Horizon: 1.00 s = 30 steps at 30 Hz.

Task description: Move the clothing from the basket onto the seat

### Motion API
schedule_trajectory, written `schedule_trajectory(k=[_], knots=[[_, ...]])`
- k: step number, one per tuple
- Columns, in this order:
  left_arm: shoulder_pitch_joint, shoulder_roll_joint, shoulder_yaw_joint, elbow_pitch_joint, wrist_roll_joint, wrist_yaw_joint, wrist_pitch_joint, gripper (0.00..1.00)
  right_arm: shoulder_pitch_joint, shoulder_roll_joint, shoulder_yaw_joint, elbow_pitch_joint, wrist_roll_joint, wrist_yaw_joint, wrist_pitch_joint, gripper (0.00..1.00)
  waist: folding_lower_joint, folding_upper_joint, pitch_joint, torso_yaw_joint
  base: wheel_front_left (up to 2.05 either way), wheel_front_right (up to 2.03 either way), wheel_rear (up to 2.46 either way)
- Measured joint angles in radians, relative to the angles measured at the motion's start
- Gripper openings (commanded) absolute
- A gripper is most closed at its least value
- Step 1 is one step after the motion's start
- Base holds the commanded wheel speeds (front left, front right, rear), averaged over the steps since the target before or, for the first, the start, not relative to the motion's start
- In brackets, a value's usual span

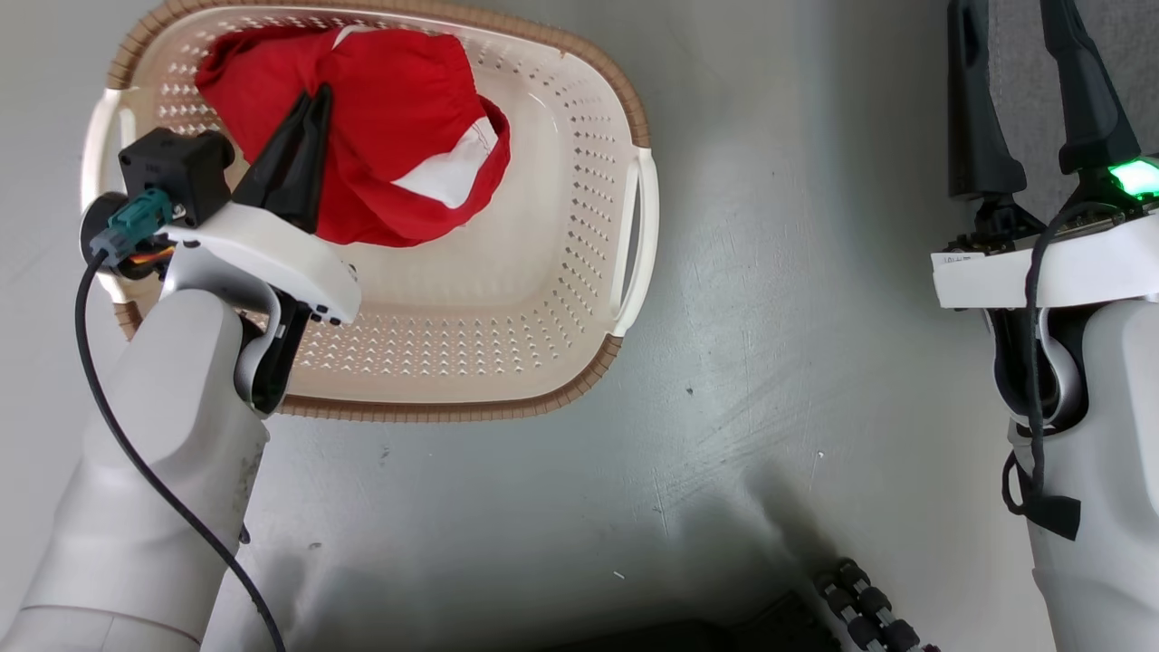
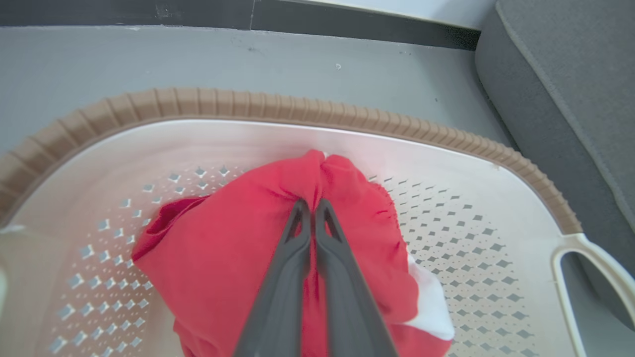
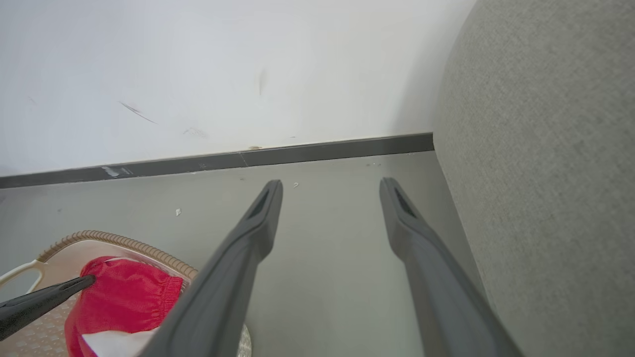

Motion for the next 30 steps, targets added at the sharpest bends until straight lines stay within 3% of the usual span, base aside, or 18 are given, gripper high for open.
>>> schedule_trajectory(k=[30], knots=[[0.255,-0.012,0.09,-0.222,-0.039,-0.002,-0.036,0.0,-0.034,-0.005,0.013,0.097,-0.102,0.0,-0.001,1.0,0.0,0.0,-0.279,0.094,0.0,0.0,0.0]])
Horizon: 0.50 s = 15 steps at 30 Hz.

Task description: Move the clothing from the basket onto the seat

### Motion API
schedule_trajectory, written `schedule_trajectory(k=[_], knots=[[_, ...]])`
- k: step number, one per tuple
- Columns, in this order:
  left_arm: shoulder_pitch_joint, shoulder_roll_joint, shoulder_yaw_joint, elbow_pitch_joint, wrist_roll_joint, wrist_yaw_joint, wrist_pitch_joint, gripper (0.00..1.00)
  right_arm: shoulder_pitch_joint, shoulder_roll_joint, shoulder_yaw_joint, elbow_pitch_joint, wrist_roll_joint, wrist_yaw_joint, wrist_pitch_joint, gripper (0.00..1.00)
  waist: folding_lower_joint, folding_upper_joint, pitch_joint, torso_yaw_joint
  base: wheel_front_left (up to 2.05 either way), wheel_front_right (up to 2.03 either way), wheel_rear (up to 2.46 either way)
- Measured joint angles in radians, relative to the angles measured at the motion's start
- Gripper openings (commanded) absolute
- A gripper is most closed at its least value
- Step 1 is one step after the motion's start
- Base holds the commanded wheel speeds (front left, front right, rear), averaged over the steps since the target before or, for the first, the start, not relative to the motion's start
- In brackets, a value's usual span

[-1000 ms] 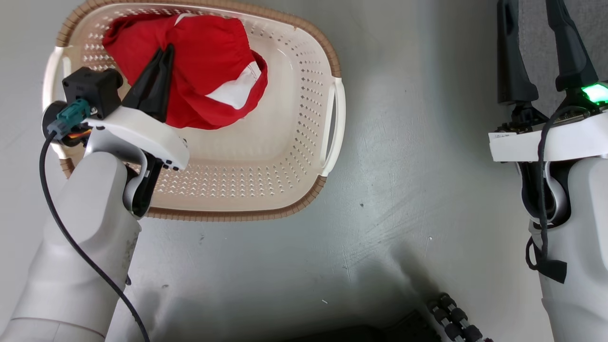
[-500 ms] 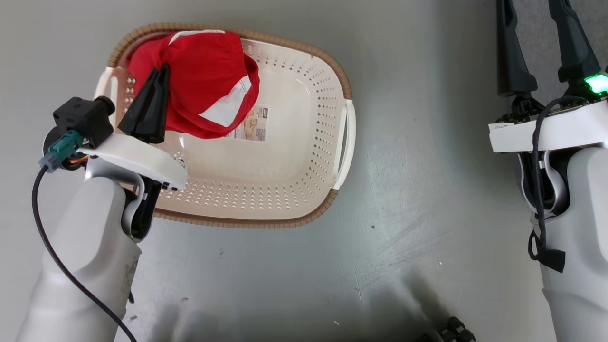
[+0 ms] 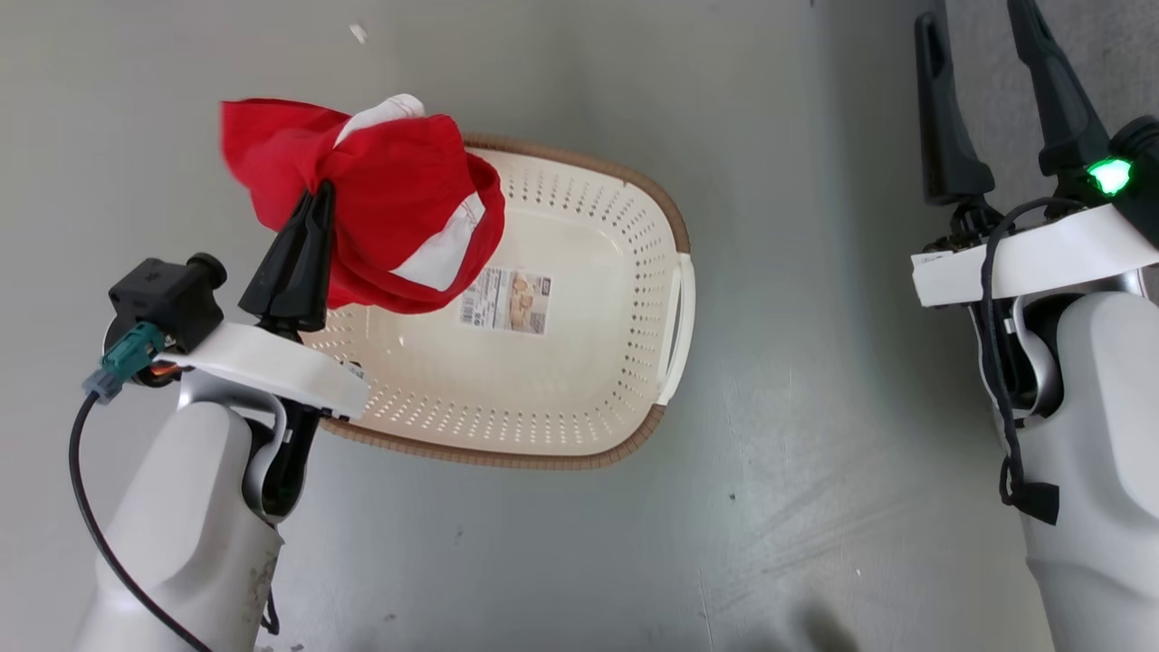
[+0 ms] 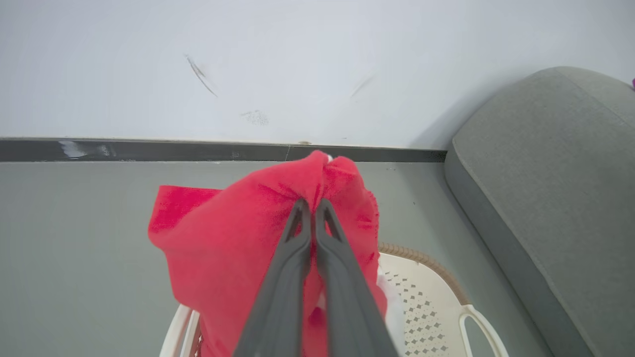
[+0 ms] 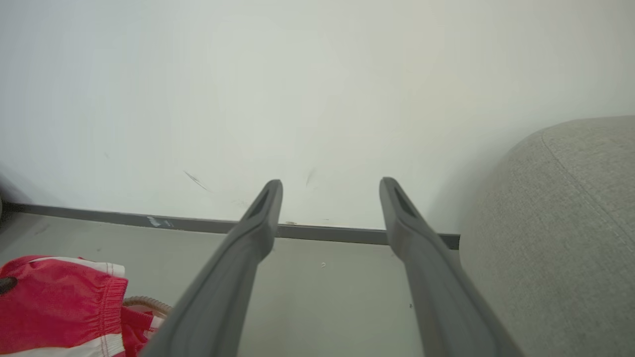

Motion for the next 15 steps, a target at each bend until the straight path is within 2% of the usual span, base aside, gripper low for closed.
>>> schedule_trajectory(k=[15], knots=[[0.143,-0.028,0.027,-0.1,0.001,0.004,0.0,0.0,0.1,-0.001,0.013,0.051,-0.028,0.0,0.0,1.0,0.0,0.0,-0.197,0.048,0.0,0.0,0.0]])
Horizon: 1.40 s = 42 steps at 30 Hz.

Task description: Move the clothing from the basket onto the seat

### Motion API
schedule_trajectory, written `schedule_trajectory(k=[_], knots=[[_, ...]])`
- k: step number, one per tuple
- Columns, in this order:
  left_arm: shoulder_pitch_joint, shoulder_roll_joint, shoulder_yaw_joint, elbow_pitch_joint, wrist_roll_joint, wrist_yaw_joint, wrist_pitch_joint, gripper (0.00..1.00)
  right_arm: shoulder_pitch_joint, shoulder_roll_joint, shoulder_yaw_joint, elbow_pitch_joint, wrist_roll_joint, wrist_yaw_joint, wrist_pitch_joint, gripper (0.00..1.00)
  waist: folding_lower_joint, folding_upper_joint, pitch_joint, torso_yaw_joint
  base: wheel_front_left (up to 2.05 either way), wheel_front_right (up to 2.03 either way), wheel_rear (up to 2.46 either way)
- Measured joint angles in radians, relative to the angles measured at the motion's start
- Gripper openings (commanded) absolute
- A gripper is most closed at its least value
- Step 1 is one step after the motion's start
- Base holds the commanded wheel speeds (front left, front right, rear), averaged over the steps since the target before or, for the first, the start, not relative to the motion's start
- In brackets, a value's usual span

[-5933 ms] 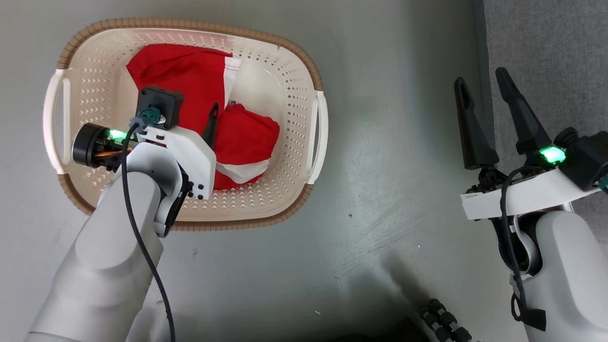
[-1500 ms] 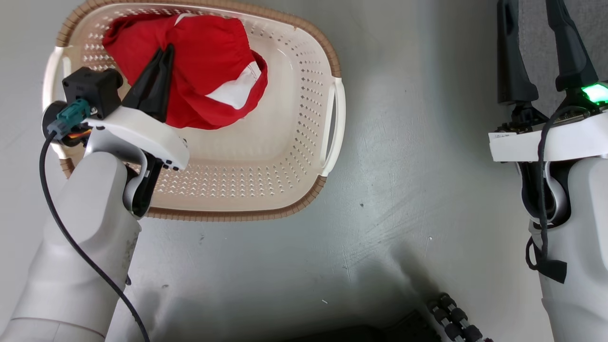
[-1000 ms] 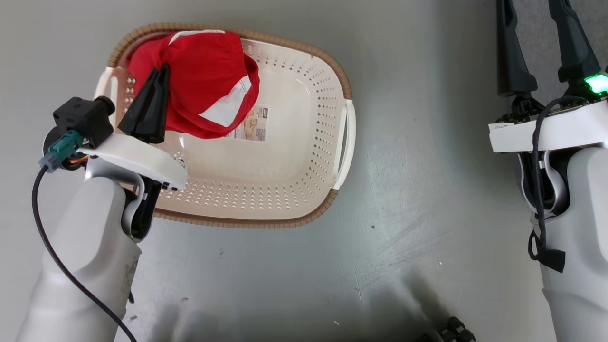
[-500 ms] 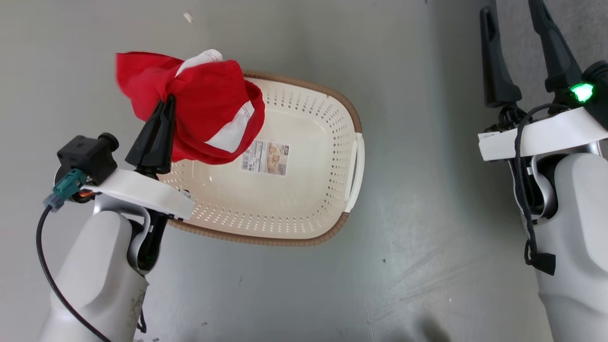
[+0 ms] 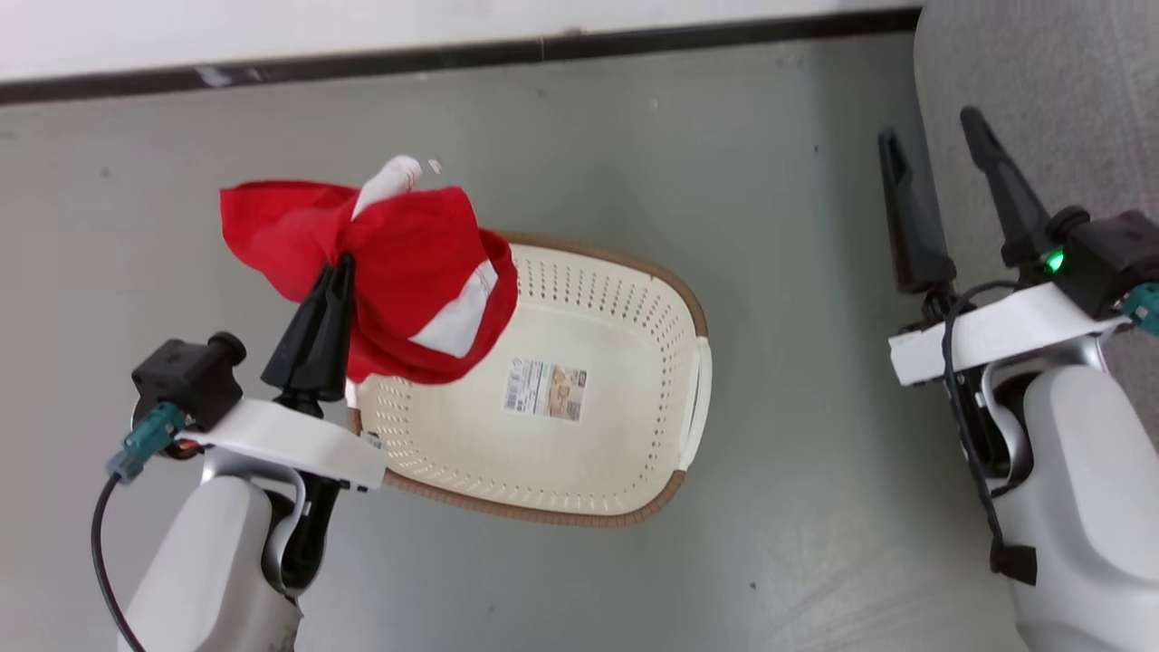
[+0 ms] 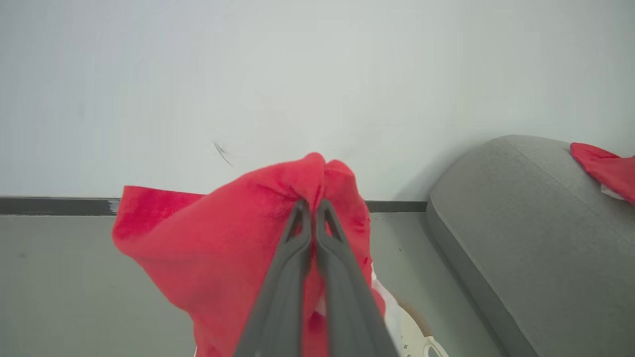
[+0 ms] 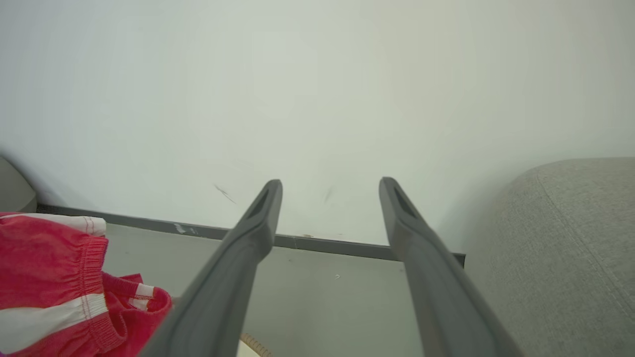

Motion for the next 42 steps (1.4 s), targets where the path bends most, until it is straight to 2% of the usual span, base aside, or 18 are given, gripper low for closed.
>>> schedule_trajectory(k=[9,18,27,36,42], knots=[[0.095,-0.004,-0.005,-0.039,0.001,0.013,0.0,0.0,0.087,0.0,0.014,0.032,-0.007,0.0,0.0,1.0,0.0,0.0,-0.133,0.029,0.0,0.0,0.0],[0.182,-0.004,-0.026,-0.064,0.006,0.028,0.0,0.0,0.154,0.0,0.116,0.057,-0.007,0.0,0.0,1.0,0.0,0.0001,-0.264,0.054,0.0,0.0,0.0],[0.234,-0.009,-0.072,-0.104,0.011,0.039,0.039,0.0,0.178,-0.003,0.289,0.059,0.042,0.0,0.0,1.0,0.0,0.0,-0.374,0.078,0.0,0.0,0.0],[0.261,-0.017,-0.119,-0.148,0.028,0.048,0.087,0.0,0.188,-0.007,0.528,0.05,0.105,0.0,0.0,1.0,0.0,0.0,-0.456,0.106,0.0,0.0,0.0],[0.277,-0.022,-0.156,-0.178,0.028,0.048,0.127,0.0,0.194,-0.008,0.635,0.04,0.145,0.0,0.0,1.0,0.0,0.0,-0.498,0.124,0.0,0.0,0.0]])
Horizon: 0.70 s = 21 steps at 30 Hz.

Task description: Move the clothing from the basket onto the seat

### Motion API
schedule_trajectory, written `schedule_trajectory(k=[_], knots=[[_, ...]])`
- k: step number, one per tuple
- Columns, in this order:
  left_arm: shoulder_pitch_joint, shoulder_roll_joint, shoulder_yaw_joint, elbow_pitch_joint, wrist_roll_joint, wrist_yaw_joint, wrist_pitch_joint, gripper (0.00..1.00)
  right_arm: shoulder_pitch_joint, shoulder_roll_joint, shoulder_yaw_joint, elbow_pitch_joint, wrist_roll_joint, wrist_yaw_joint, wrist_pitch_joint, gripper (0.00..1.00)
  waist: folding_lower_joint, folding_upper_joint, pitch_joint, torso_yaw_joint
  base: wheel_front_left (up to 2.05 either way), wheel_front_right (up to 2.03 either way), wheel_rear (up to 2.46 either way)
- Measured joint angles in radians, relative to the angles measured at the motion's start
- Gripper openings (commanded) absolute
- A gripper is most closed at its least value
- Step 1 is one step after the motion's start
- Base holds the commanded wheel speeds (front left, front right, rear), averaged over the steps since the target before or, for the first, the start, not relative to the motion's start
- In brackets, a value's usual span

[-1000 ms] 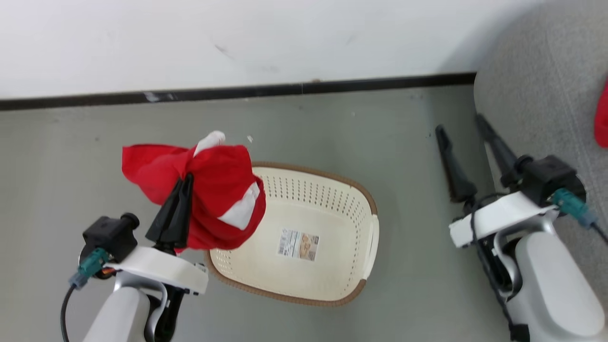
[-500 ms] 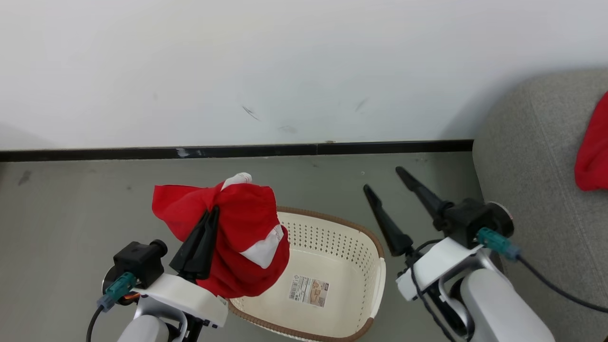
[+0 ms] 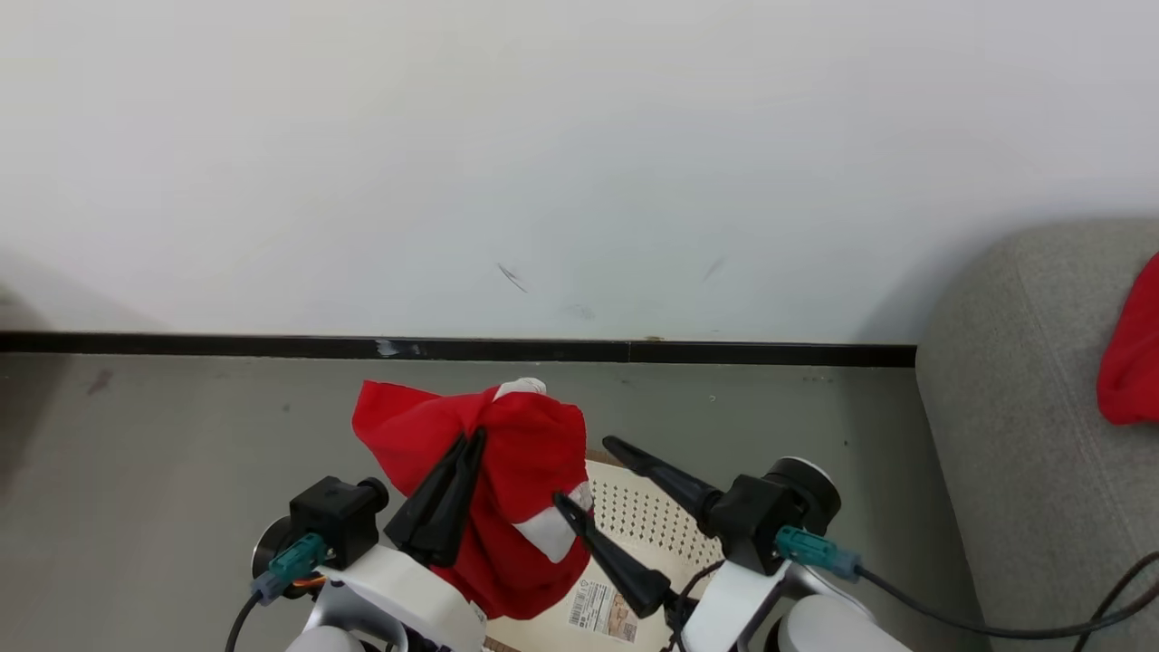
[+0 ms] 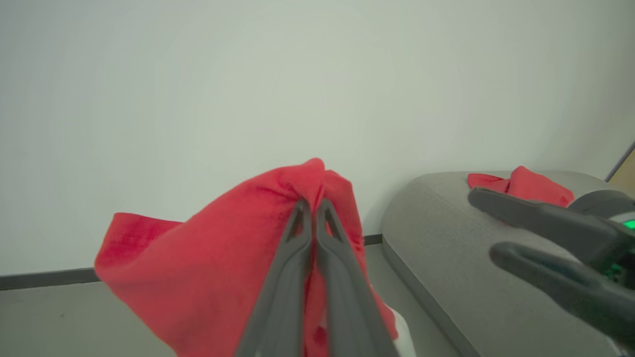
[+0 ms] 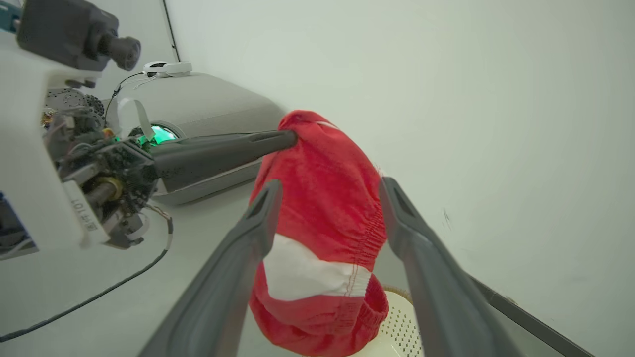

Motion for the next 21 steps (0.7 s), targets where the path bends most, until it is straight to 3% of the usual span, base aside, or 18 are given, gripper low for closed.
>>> schedule_trajectory(k=[8,21], knots=[[0.004,-0.005,-0.063,-0.053,0.009,0.002,0.052,0.0,0.013,0.0,0.085,-0.007,0.012,0.0,0.0,1.0,0.0,0.0,-0.045,0.025,0.0,0.0,0.0],[0.004,-0.008,-0.142,-0.168,0.011,0.001,0.118,0.0,0.034,0.0,0.046,0.015,-0.007,0.0,0.0,1.0,0.0,0.0,-0.077,0.053,0.0,0.0,0.0]])
